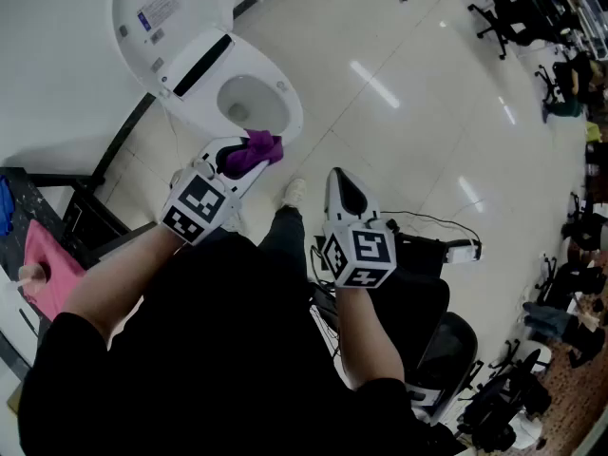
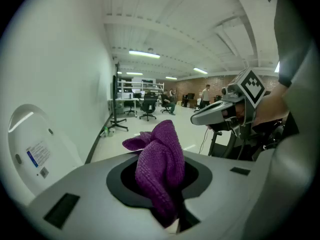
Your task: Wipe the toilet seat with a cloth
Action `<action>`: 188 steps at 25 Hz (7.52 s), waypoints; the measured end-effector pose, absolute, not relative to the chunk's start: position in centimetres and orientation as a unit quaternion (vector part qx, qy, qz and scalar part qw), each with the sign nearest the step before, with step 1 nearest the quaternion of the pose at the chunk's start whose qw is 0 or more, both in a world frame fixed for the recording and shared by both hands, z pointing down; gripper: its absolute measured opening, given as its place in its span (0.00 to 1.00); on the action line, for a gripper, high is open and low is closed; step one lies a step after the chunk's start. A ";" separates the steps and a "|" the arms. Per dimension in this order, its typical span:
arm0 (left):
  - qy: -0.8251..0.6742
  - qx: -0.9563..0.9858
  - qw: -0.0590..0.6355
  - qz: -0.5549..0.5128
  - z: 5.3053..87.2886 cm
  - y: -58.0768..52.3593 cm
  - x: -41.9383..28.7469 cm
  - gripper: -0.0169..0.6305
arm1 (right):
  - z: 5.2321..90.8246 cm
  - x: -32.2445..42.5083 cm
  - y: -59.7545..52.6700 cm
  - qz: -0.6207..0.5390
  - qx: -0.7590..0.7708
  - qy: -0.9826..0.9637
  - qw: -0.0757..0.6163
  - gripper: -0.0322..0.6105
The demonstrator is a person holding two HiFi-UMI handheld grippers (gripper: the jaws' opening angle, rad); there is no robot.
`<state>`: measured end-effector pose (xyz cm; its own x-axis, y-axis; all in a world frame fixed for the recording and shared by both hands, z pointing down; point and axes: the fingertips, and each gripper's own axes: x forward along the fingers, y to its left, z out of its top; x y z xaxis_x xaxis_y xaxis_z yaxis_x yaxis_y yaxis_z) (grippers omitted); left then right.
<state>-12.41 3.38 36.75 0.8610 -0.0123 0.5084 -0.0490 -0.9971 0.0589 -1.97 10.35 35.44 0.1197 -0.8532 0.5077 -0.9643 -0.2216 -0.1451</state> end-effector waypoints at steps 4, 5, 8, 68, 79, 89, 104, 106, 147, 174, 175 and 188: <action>-0.018 0.958 0.043 0.284 40.2 1.6 -9.5 0.17 | 37.7 0.8 8.4 0.261 0.737 -0.614 0.108 0.07; -0.021 0.956 0.047 0.289 41.2 1.1 -8.5 0.17 | 38.3 1.5 7.8 0.265 0.735 -0.615 0.107 0.07; -0.028 0.948 0.059 0.311 44.6 -0.4 -5.5 0.17 | 40.6 3.9 6.2 0.276 0.726 -0.619 0.112 0.07; 0.004 0.872 0.133 0.470 70.0 0.2 5.2 0.17 | 57.9 18.0 -0.4 0.354 0.646 -0.664 0.127 0.08; -0.177 0.906 0.107 0.369 49.3 -4.1 -6.7 0.17 | 42.2 6.9 -2.9 0.234 0.583 -0.765 0.141 0.07; -0.270 0.925 0.072 0.259 35.6 -2.9 -18.5 0.17 | 32.0 -3.9 0.2 0.156 0.593 -0.780 0.121 0.07; -0.306 0.926 0.022 0.217 28.7 -1.9 -15.7 0.17 | 28.4 0.1 2.2 0.144 0.598 -0.783 0.092 0.07; -0.294 0.930 0.026 0.220 29.1 -1.8 -14.7 0.17 | 29.0 0.8 2.7 0.156 0.607 -0.774 0.091 0.07; -0.130 0.969 0.020 0.210 30.5 -0.8 -9.2 0.17 | 30.0 2.4 5.8 0.173 0.700 -0.687 0.091 0.07; -0.141 0.968 0.004 0.207 28.6 5.3 -11.4 0.17 | 28.4 -0.6 11.7 0.165 0.697 -0.694 0.072 0.07; -0.136 0.969 0.000 0.207 28.6 5.4 -11.4 0.17 | 28.4 -0.6 11.8 0.166 0.698 -0.693 0.073 0.07; -0.137 0.969 -0.004 0.204 28.2 5.9 -12.0 0.17 | 28.1 -1.0 12.1 0.162 0.695 -0.697 0.079 0.07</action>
